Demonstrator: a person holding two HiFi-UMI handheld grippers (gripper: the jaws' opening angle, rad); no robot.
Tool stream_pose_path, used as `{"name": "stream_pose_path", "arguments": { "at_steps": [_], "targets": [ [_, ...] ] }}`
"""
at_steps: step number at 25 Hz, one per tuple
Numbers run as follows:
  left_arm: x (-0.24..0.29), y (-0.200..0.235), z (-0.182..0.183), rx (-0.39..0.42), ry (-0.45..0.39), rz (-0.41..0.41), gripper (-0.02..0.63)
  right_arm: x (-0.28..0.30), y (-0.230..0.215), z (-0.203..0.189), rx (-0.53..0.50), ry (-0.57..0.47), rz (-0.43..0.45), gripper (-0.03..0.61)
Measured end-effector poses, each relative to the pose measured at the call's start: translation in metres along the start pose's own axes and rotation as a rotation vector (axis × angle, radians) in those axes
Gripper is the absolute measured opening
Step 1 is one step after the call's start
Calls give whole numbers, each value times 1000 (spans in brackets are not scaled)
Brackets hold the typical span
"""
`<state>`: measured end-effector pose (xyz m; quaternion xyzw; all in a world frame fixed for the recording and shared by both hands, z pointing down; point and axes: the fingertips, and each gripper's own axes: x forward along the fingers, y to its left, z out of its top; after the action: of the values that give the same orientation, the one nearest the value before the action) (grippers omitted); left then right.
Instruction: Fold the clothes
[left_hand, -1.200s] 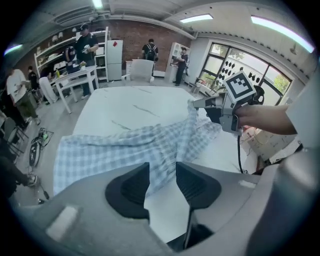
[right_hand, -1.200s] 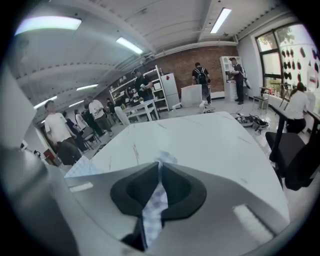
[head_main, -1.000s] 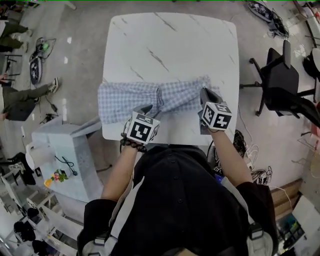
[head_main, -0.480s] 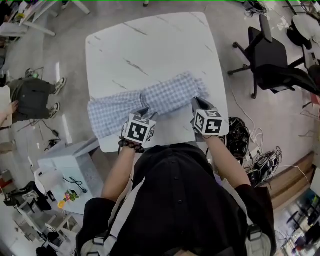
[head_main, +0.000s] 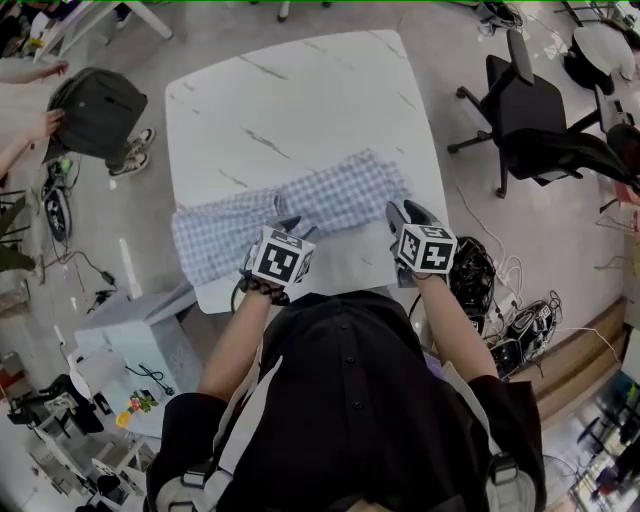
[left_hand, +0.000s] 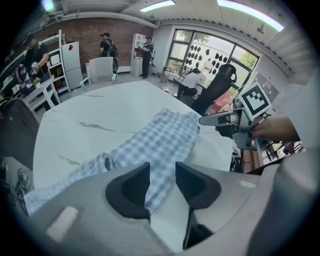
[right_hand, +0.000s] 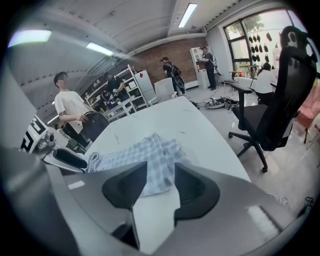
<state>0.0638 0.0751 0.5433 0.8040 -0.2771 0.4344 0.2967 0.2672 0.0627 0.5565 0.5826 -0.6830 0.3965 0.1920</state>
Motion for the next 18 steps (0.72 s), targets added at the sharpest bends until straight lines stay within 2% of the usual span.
{"name": "stream_pose_path", "arguments": {
  "at_steps": [6, 8, 11, 14, 18],
  "targets": [
    [31, -44, 48, 108, -34, -54, 172, -12, -36, 11, 41, -1, -11, 181],
    [51, -62, 65, 117, -40, -65, 172, -16, -45, 12, 37, 6, 5, 179],
    [84, -85, 86, 55, -46, -63, 189, -22, -60, 12, 47, 13, 28, 173],
    [115, -105, 100, -33, -28, -71, 284, -29, -75, 10, 61, 19, 48, 170],
    [134, -120, 112, -35, -15, -7, 333, -36, -92, 16, 70, 19, 75, 167]
  ]
}}
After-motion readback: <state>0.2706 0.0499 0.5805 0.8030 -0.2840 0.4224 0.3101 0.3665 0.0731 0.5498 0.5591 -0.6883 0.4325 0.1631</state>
